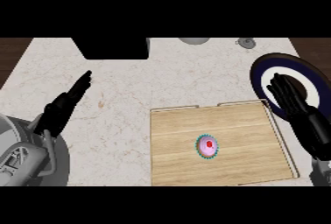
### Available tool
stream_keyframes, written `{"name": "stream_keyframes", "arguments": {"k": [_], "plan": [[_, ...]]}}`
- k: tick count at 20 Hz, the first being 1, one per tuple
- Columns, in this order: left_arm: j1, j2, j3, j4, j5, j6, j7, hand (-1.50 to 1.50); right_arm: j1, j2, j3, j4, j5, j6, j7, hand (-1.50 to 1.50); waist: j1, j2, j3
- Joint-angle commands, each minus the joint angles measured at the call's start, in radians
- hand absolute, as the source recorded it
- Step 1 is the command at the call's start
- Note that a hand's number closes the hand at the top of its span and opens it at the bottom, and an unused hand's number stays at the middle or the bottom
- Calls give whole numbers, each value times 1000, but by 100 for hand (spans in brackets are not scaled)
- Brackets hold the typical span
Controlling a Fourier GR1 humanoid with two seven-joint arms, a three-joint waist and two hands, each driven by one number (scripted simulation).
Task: Pick the cupcake from the tray and place it in the plate
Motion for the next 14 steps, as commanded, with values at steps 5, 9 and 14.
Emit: {"name": "stream_keyframes", "arguments": {"k": [5,9,14], "plan": [[93,-48,66,6,69,141,111,0,-91,93,131,-96,-168,108,192,150,73,14,20],[115,-30,34,-15,107,148,238,0,-200,-271,62,-168,375,34,78,150,49,-26,1],[163,-97,27,-58,85,260,219,0,61,96,102,-44,196,-151,-26,150,22,23,26]]}}
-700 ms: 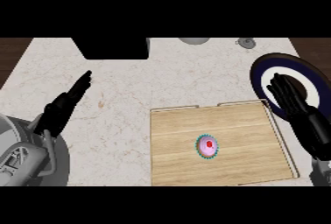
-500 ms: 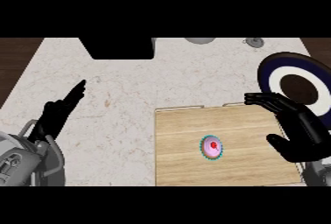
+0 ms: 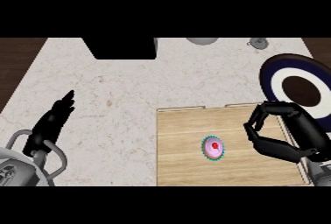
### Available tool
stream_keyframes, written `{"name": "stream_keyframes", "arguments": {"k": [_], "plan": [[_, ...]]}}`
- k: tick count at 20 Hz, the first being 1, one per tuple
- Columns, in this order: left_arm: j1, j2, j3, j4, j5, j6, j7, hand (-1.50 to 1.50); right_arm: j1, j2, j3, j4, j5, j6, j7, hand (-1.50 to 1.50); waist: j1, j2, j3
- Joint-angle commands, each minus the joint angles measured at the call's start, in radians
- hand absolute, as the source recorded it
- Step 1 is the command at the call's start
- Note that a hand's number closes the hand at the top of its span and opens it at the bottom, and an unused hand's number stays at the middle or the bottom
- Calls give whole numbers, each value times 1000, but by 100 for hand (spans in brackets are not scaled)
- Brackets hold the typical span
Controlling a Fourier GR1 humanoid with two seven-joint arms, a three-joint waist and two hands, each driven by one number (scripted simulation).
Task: Pick the cupcake from the tray and place it in the plate
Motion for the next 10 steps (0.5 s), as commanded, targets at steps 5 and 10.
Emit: {"name": "stream_keyframes", "arguments": {"k": [5,10], "plan": [[81,-117,10,-76,16,105,-86,0,125,155,64,149,-174,169,-319,-150,11,22,-18],[94,-109,-11,-119,-8,123,-67,0,50,-9,94,166,73,163,-314,-150,6,19,-22]]}}
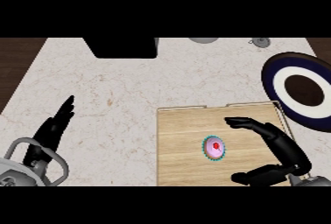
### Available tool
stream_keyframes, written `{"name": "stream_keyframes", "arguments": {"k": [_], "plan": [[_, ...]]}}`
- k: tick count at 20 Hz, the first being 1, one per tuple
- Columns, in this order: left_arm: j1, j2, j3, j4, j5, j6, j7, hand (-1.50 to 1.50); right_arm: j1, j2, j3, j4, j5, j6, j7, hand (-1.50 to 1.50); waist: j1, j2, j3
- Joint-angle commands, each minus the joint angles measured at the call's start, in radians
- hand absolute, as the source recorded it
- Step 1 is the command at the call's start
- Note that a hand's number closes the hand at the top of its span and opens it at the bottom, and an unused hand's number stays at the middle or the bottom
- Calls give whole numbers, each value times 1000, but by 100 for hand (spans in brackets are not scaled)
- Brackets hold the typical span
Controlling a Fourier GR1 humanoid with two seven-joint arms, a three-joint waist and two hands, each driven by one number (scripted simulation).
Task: Pick the cupcake from the tray and place it in the plate
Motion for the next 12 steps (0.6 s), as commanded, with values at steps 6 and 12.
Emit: {"name": "stream_keyframes", "arguments": {"k": [6,12], "plan": [[37,-130,7,-43,21,80,-56,0,-145,-140,56,-72,291,-30,171,-150,-8,1,-33],[36,-126,-4,-81,0,91,-27,0,-247,-204,142,-79,348,151,372,-150,0,4,-33]]}}
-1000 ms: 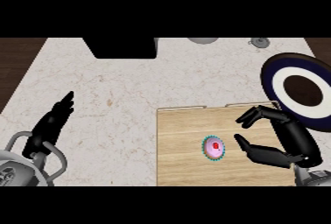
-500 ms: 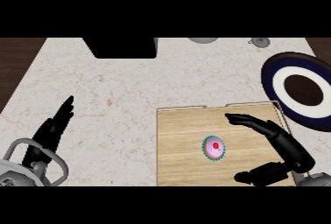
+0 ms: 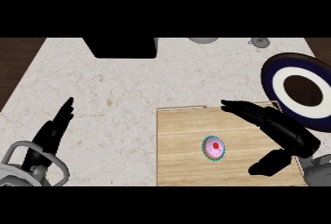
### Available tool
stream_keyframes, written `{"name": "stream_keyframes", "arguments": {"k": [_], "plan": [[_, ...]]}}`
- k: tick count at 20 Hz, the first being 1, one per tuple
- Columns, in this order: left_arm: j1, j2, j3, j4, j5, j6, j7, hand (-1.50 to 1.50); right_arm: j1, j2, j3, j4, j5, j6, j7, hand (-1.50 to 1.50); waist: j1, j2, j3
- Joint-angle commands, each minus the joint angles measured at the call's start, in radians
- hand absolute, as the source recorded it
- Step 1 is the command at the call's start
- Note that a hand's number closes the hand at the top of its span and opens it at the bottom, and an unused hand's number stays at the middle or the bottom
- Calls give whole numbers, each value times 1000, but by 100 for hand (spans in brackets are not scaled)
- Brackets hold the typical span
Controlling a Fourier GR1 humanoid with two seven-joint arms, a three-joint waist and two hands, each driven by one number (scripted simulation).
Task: Pick the cupcake from the tray and place it in the plate
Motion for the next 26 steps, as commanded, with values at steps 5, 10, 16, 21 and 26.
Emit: {"name": "stream_keyframes", "arguments": {"k": [5,10,16,21,26], "plan": [[-8,-127,19,15,32,31,-85,0,-133,5,114,17,55,201,235,-150,-4,11,-25],[30,-156,11,12,22,50,-110,0,-155,29,118,27,55,252,294,-150,-6,10,-24],[-35,-157,49,61,18,47,-84,0,-132,58,157,-4,79,281,336,-150,-28,12,-24],[20,-183,16,34,-6,72,-100,0,-134,86,160,19,111,268,326,-150,-22,10,-23],[-6,-173,34,39,6,54,-91,0,-139,117,160,39,121,274,333,-150,-22,9,-23]]}}
